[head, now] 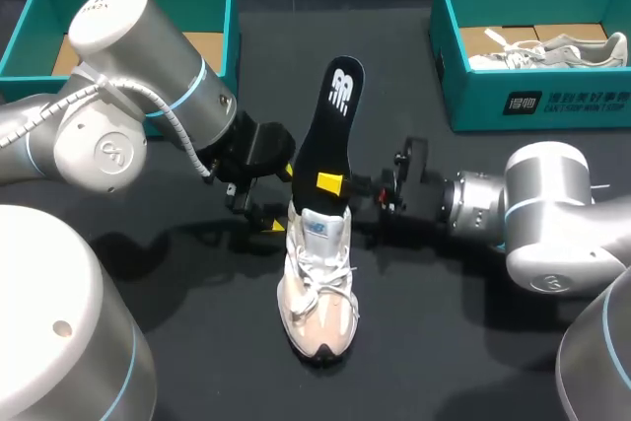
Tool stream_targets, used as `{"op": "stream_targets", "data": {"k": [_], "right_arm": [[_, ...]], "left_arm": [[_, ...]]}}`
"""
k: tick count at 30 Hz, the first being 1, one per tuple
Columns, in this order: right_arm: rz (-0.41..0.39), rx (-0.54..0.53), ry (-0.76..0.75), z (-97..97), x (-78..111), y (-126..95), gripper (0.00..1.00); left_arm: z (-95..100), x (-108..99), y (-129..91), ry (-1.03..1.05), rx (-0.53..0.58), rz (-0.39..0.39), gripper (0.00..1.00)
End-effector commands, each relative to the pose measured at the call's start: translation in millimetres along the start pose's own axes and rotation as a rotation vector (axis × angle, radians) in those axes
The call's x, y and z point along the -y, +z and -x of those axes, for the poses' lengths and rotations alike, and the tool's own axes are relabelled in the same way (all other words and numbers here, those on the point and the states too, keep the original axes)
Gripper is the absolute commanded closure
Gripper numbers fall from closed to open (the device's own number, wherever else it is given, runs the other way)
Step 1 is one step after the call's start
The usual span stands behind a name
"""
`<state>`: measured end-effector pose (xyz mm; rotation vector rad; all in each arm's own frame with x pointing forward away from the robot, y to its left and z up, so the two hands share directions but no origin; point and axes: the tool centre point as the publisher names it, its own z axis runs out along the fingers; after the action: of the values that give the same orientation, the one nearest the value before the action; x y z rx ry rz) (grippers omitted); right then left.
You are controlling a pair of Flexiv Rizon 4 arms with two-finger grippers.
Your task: Take the shoe out of the shoebox, open the shoe tongue, remove and reinsert the insole, then place the shoe into the shoebox
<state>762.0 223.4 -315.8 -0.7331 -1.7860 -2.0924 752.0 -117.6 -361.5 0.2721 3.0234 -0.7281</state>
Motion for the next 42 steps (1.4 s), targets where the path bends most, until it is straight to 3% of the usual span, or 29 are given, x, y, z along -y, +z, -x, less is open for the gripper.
{"op": "stream_targets", "data": {"k": [1,24,36,38,42], "right_arm": [[-0.002,-0.012,0.002,-0.2,10.5,-2,1.0],[-0.12,-0.022,0.049,-15.4,44.8,-7,1.0],[-0.124,-0.043,0.002,-13.3,33.4,-5,1.0],[-0.13,-0.032,-0.012,-12.9,31.0,-4,0.9],[-0.136,-0.029,-0.027,-12.0,27.6,-3,0.8]], "left_arm": [[0.2,0,1,0.0,0.0,0.003,0.0],[0.2,0,1,0.0,0.0,0.003,0.0],[0.2,0,1,0.0,0.0,0.003,0.0],[0.2,0,1,0.0,0.0,0.003,0.0],[0.2,0,1,0.0,0.0,0.003,0.0]]}}
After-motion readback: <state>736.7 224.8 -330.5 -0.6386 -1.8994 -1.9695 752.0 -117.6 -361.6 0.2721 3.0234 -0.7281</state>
